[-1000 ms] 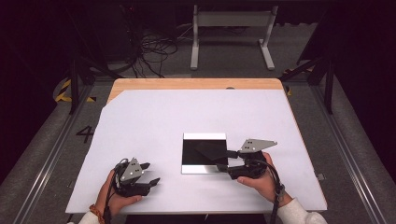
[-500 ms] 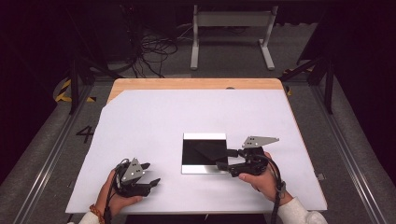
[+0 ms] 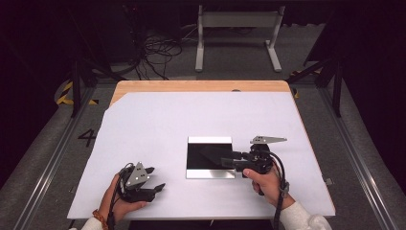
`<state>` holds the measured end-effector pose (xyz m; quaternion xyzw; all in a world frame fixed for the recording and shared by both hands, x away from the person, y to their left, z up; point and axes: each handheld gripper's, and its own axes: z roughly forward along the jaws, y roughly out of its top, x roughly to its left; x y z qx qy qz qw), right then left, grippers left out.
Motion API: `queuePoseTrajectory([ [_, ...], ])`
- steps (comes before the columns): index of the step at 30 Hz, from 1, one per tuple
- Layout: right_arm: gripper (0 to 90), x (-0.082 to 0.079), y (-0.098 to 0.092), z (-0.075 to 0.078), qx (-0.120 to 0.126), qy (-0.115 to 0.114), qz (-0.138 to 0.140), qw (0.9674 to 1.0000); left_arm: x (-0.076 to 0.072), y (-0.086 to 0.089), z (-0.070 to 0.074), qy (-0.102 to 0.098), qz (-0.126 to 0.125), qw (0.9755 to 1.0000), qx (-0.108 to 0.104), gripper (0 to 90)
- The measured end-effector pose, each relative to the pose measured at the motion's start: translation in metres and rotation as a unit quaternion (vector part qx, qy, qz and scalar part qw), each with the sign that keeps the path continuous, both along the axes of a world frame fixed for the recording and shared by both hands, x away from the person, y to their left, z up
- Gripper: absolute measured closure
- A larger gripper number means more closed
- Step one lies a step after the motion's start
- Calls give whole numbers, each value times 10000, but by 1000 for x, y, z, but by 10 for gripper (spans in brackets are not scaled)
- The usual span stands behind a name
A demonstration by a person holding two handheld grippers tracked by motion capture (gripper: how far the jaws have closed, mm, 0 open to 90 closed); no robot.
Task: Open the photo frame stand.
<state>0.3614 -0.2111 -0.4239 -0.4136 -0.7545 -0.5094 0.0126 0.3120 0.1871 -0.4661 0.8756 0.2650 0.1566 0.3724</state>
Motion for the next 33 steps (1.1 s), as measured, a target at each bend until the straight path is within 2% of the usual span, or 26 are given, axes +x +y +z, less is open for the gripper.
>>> queuePoseTrajectory([
  [3, 430, 0, -1, 0, 78, 71, -39, 9999, 0, -2, 1, 16, -31, 10000, -39, 326],
  [5, 394, 0, -1, 1, 132, 101, -160, 9997, 1, -5, 1, 26, -45, 10000, -56, 322],
  [8, 401, 2, -3, 3, 212, 156, -262, 9993, 1, -9, 2, 18, -112, 9999, -48, 318],
  [10, 389, 4, -1, 0, 165, 208, -287, 9992, 2, -12, 3, 9, -155, 9999, -56, 308],
  [14, 359, 6, 5, -4, 246, 327, -304, 9987, 5, -19, 4, 75, -197, 9997, -150, 272],
  [17, 371, 7, 10, -4, 165, 281, -305, 9990, 7, -24, 5, 119, -268, 9993, -242, 252],
  [21, 390, 10, 11, -8, 177, 307, -333, 9988, 11, -29, 4, 117, -328, 9992, -197, 242],
  [25, 417, 12, 11, -10, 146, 295, -309, 9990, 19, -32, 4, 246, -336, 9986, -327, 236],
  [27, 426, 12, 10, -11, 153, 310, -294, 9990, 24, -36, 3, 358, -421, 9977, -391, 230],
  [33, 459, 12, 9, -14, 122, 297, -320, 9990, 33, -51, 1, 544, -479, 9965, -419, 213],
])
